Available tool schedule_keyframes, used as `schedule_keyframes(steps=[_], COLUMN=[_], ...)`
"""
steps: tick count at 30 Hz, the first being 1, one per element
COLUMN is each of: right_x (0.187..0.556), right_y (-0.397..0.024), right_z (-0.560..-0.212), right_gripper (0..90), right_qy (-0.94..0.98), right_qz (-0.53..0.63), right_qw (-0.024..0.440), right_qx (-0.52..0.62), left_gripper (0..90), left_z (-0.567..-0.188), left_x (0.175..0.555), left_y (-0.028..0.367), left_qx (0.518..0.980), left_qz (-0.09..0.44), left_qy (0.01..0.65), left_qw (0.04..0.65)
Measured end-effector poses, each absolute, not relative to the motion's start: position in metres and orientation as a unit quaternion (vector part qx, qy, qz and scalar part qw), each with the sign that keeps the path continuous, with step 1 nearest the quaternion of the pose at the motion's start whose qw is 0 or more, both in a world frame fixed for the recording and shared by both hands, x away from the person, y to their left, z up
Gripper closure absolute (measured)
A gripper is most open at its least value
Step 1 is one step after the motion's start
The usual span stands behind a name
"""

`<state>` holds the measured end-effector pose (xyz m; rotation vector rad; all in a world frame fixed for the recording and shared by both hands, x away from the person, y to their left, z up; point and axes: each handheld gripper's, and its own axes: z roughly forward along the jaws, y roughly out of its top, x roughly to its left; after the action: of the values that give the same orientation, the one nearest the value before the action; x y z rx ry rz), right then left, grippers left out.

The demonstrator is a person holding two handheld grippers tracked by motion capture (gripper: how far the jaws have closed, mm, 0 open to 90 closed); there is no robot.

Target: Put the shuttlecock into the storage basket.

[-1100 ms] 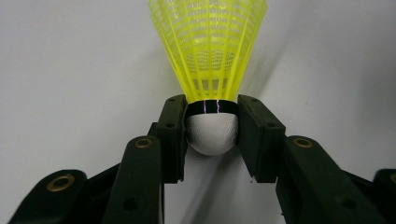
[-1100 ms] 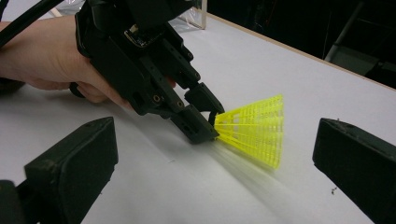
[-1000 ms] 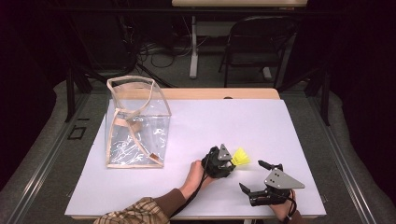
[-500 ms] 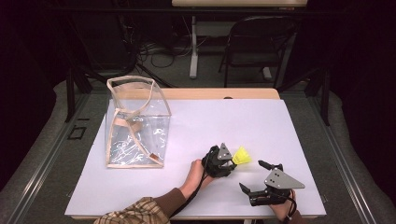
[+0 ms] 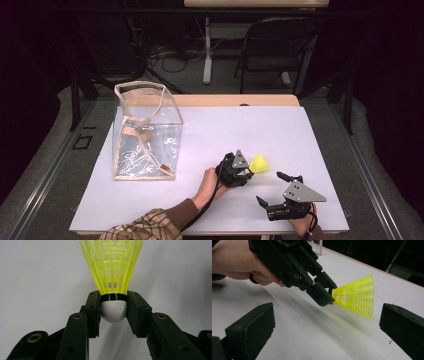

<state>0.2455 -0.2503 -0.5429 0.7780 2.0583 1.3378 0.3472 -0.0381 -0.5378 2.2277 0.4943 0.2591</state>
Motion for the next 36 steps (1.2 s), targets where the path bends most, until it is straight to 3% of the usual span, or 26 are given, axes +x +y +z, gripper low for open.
schedule_keyframes(steps=[36], right_x=[0.246], right_y=[-0.250], right_z=[-0.543], right_gripper=[0.0], right_qy=[0.769], right_qz=[0.496], right_qw=[0.279], right_qx=[0.290], left_gripper=[64.6], left_z=[-0.500], left_x=[0.354], left_y=[-0.033], left_qx=[0.870], left_qz=[0.127], left_qy=[0.190], left_qw=[0.436])
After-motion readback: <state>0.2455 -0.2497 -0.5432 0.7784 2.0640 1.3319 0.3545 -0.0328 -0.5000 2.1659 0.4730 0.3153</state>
